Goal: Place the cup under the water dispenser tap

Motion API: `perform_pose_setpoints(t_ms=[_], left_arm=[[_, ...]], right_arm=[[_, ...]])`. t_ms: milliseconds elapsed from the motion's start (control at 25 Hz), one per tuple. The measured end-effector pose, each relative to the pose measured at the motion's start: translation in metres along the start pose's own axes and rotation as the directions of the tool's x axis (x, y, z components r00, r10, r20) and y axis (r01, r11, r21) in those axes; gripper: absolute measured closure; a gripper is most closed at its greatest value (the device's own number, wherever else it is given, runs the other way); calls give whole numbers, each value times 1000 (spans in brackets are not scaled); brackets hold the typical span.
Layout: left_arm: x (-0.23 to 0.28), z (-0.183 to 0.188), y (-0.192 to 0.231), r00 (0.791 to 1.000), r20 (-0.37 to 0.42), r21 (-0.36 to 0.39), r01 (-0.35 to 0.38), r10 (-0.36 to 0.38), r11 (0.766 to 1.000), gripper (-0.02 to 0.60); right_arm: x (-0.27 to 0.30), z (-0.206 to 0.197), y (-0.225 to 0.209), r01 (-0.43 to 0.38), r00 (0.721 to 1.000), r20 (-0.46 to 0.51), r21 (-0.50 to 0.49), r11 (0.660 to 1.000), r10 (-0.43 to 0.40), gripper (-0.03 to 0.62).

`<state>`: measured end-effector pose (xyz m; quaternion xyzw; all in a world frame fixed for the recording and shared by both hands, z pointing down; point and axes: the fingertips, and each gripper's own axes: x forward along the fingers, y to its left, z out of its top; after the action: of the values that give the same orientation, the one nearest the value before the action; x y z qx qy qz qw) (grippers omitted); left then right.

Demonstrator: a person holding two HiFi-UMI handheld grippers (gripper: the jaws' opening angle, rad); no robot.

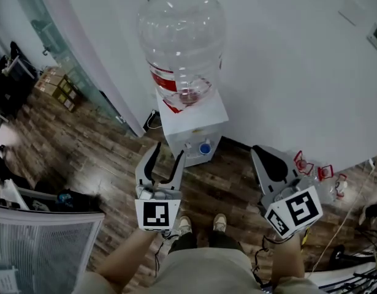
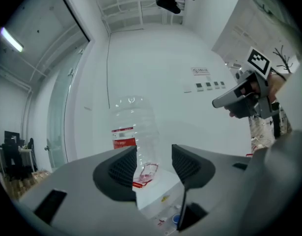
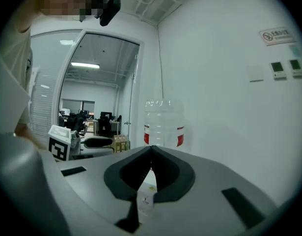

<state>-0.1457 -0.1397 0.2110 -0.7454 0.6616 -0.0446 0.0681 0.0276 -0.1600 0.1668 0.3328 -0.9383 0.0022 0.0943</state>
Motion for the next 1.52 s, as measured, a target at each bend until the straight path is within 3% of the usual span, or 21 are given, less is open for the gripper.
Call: perform_pose_setpoints(t_ms=[320,800,1000,1520], left_arm=[[-28,41,-15,999,6,33,39,-39,999,416],[-55,50,-32,997,-18,16,71,-71,997,574],[-54,41,-42,994,-44,27,104,-103,994,575],[-51,41,-49,991,-61,27,117,-116,993,575]], right_arm=[[-33,26,23,5,998,58,-24,1000,-4,588],[-61,7,34,-21,998,57,64,998,17,588],[-62,-3,32,-30,999,26,-8,1000,30,588],[-73,-3,-2,19,999,48,13,1000,-19,588]])
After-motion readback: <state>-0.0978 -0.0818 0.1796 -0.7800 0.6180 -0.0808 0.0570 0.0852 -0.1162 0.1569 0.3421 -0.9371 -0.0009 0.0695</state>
